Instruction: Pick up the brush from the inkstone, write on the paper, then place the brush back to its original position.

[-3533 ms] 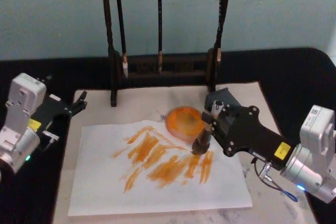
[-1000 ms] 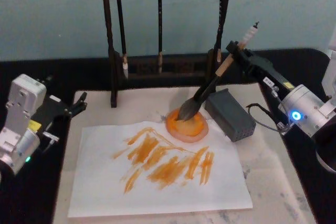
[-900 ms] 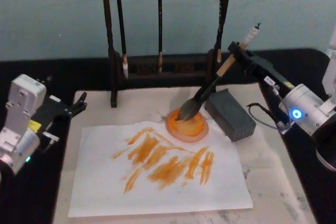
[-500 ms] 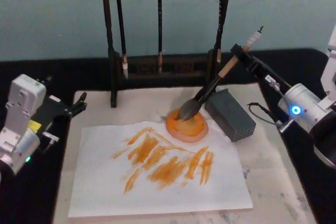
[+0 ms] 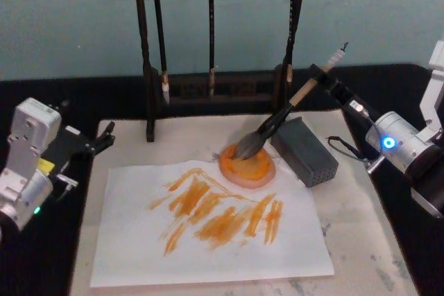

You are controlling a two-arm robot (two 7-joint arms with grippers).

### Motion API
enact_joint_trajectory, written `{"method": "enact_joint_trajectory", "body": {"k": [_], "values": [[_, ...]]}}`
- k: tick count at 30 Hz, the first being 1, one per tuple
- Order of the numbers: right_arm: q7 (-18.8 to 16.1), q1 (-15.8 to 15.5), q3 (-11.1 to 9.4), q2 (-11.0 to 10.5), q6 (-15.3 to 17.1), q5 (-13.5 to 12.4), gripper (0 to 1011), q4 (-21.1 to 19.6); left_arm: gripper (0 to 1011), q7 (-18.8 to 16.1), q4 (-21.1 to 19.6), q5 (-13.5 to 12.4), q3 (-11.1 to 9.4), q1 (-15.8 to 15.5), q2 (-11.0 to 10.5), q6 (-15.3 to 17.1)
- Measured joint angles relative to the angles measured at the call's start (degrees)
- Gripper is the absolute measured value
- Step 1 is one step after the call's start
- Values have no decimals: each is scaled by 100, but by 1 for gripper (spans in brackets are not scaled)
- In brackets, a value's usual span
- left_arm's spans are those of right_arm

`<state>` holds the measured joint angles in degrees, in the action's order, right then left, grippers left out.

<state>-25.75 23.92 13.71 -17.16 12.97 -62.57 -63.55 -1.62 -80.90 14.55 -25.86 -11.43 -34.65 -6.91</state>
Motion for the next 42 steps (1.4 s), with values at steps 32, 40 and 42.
{"method": "enact_joint_trajectory", "body": {"k": [32, 40, 42], "values": [[398, 0, 246, -32, 19, -597, 176, 222, 1001, 0, 0, 0, 0, 0, 0, 0], [486, -20, 334, -78, -32, -696, 176, 182, 1001, 0, 0, 0, 0, 0, 0, 0], [502, -20, 348, -86, -48, -714, 176, 178, 1001, 0, 0, 0, 0, 0, 0, 0]]}}
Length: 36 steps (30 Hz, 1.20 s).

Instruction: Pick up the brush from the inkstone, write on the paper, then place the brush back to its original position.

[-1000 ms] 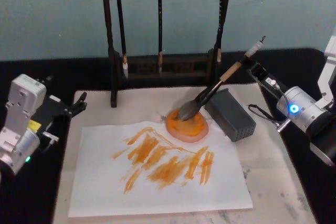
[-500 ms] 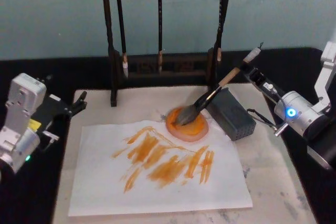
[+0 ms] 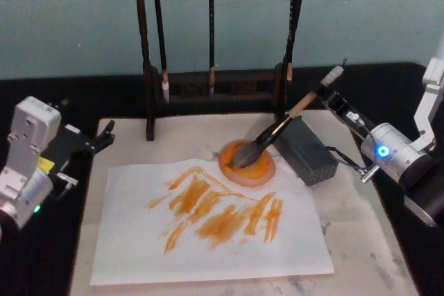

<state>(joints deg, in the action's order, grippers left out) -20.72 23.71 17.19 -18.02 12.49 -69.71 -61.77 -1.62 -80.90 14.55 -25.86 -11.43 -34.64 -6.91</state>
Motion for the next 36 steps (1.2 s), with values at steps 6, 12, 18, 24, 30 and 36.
{"method": "enact_joint_trajectory", "body": {"k": [6, 12, 18, 24, 30, 36], "values": [[57, -13, 56, -43, -55, -67, 176, -32, 1001, 0, 0, -1, 0, 0, 0, 0], [135, -22, 119, -81, -121, -78, 176, -73, 1001, 0, 0, 0, 0, 0, 0, 0], [127, -22, 108, -75, -117, -77, 176, -68, 1001, 0, 0, 0, 0, 0, 0, 0], [118, -21, 100, -73, -108, -76, 240, -64, 1001, 0, 0, 0, 0, 0, 0, 0], [110, -19, 96, -70, -103, -75, 412, -61, 1001, 0, 0, 0, 0, 0, 0, 0], [104, -18, 91, -66, -99, -74, 615, -57, 1001, 0, 0, 0, 0, 0, 0, 0]]}}
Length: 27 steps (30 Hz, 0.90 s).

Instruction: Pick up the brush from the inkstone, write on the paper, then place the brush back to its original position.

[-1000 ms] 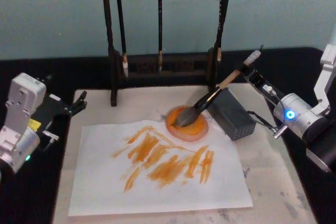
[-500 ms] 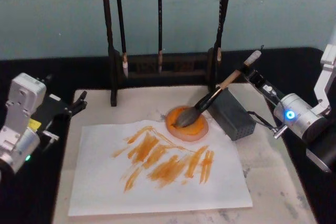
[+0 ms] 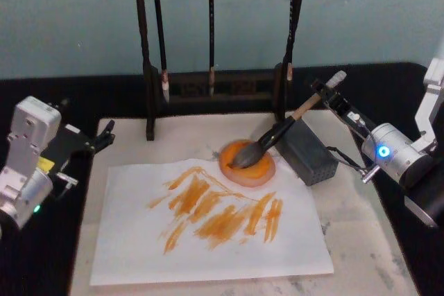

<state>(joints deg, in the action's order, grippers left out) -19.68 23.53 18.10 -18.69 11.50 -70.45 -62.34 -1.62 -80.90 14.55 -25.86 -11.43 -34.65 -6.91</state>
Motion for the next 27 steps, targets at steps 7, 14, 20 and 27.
{"method": "enact_joint_trajectory", "body": {"k": [7, 14, 20, 27], "values": [[-6, 0, -3, 0, 4, 1, 833, 2, 1001, 0, 0, 0, 0, 0, 0, 0], [-7, 0, -3, 1, 8, 1, 1000, 2, 1001, 0, 0, 0, 0, 0, 0, 0], [-7, 0, -3, 0, 9, 1, 1000, 2, 1001, 0, 0, 0, 0, 0, 0, 0], [-7, 0, -3, 1, 8, 1, 1000, 2, 1001, 0, 0, 0, 0, 0, 0, 0]]}}
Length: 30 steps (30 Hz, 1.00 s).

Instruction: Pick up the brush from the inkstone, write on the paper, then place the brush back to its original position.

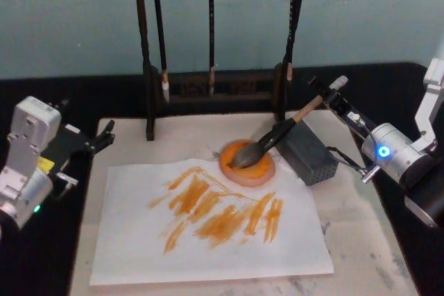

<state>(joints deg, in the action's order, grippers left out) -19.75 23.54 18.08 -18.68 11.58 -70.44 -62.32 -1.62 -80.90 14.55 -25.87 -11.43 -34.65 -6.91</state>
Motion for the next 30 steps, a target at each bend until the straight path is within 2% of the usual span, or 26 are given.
{"method": "enact_joint_trajectory", "body": {"k": [5, 16, 22, 25, 30], "values": [[-3, 0, 30, -21, -14, 1, 1000, 0, 1001, 0, 0, 0, 1, 0, 0, 0], [-114, -56, 119, -328, -57, -56, 1000, -33, 1001, 0, 0, 0, 0, 0, 0, 0], [-71, -325, 163, -586, -153, -30, 1000, -440, 1001, 0, 0, 0, 0, 0, 0, 0], [1, -513, 207, -724, -371, 160, 1000, -749, 1001, 0, 0, 0, 0, 0, 0, 0], [249, -755, 344, -872, -937, 910, 1000, -1246, 1001, 0, 0, 0, 0, 0, 0, 0]]}}
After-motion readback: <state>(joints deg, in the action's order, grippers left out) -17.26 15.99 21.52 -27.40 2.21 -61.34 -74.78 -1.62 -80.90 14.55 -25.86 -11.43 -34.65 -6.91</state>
